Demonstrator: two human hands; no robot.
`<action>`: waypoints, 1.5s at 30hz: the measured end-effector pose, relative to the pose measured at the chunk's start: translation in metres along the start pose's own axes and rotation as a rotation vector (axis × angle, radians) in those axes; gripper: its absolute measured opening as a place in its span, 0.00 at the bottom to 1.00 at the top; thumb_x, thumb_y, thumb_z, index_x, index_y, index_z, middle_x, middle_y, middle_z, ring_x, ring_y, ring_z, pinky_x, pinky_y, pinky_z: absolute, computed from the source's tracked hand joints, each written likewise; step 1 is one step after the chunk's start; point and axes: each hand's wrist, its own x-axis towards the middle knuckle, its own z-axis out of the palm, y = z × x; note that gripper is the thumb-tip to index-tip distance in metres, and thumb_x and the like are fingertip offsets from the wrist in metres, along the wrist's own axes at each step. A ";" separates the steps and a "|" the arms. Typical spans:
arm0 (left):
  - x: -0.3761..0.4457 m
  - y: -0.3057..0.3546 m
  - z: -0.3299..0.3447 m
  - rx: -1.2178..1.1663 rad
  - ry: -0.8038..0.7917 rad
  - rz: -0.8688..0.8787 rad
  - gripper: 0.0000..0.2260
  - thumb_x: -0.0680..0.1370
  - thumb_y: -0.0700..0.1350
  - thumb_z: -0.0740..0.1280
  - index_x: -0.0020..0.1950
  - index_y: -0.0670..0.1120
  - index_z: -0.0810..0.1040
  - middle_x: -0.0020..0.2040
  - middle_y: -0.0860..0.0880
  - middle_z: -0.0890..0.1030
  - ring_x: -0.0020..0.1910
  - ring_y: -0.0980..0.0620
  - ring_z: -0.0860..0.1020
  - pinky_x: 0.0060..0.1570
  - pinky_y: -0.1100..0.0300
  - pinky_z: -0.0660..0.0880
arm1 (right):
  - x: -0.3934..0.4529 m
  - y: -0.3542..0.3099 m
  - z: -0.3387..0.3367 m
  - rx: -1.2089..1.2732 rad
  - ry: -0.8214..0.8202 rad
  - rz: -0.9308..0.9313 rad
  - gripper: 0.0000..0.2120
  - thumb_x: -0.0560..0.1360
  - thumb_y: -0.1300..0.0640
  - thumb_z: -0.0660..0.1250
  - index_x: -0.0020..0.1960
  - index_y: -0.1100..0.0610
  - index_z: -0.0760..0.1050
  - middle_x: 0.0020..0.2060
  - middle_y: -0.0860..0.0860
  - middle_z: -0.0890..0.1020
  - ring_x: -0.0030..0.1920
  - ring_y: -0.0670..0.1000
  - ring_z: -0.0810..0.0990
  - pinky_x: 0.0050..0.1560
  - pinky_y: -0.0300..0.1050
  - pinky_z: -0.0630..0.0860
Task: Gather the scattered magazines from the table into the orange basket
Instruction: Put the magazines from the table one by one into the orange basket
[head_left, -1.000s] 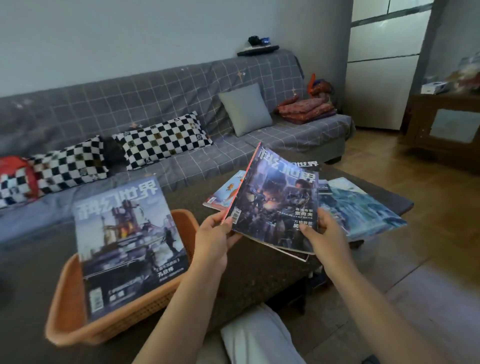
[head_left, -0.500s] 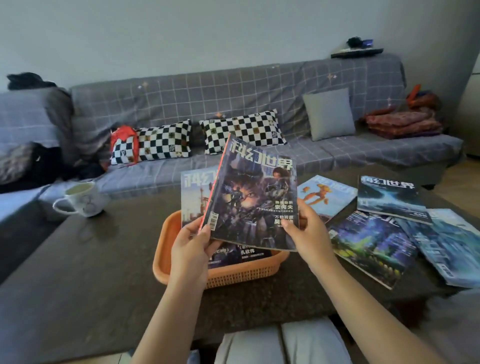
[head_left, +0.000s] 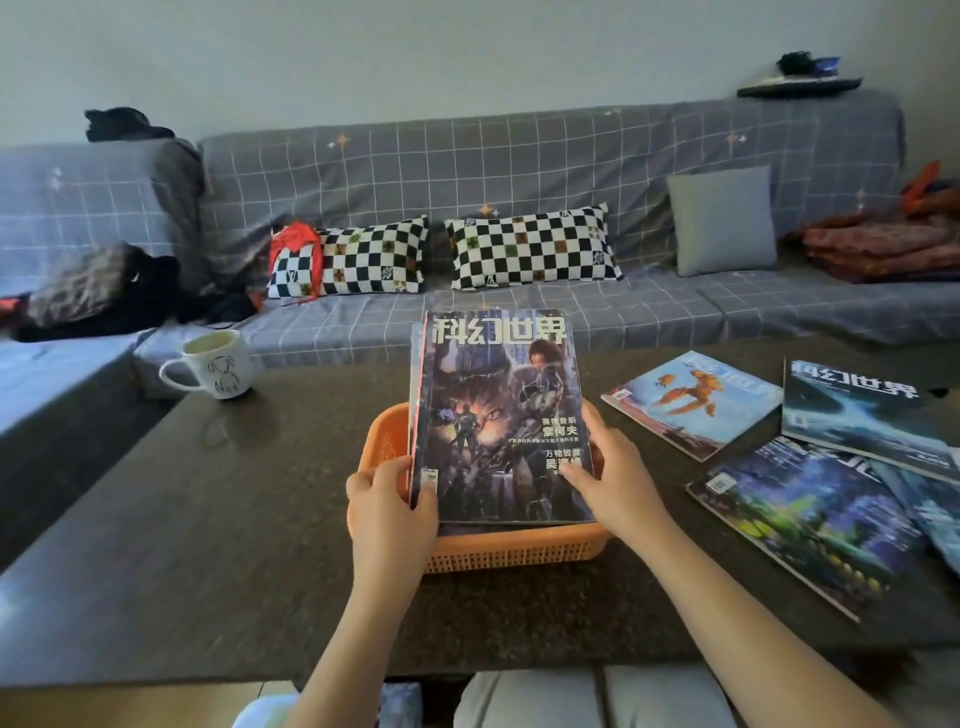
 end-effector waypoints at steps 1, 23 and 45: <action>0.001 0.000 0.000 0.002 0.004 -0.022 0.17 0.77 0.49 0.67 0.65 0.48 0.74 0.61 0.46 0.70 0.49 0.48 0.78 0.54 0.49 0.77 | 0.001 0.001 0.000 -0.012 -0.015 0.007 0.36 0.75 0.56 0.66 0.76 0.48 0.49 0.72 0.51 0.62 0.72 0.52 0.60 0.68 0.52 0.64; 0.059 0.001 0.014 -0.174 -0.412 -0.203 0.18 0.78 0.58 0.63 0.62 0.49 0.74 0.51 0.51 0.84 0.40 0.58 0.83 0.32 0.68 0.75 | 0.048 -0.008 0.003 0.396 -0.285 0.347 0.27 0.71 0.42 0.68 0.66 0.48 0.65 0.57 0.45 0.76 0.57 0.51 0.76 0.45 0.44 0.74; 0.131 -0.002 0.012 -0.820 -0.556 -0.099 0.33 0.57 0.52 0.82 0.59 0.45 0.77 0.48 0.43 0.85 0.44 0.43 0.85 0.37 0.57 0.81 | 0.102 -0.006 -0.001 0.873 -0.224 0.076 0.25 0.51 0.51 0.82 0.46 0.51 0.80 0.42 0.52 0.86 0.42 0.50 0.85 0.38 0.41 0.78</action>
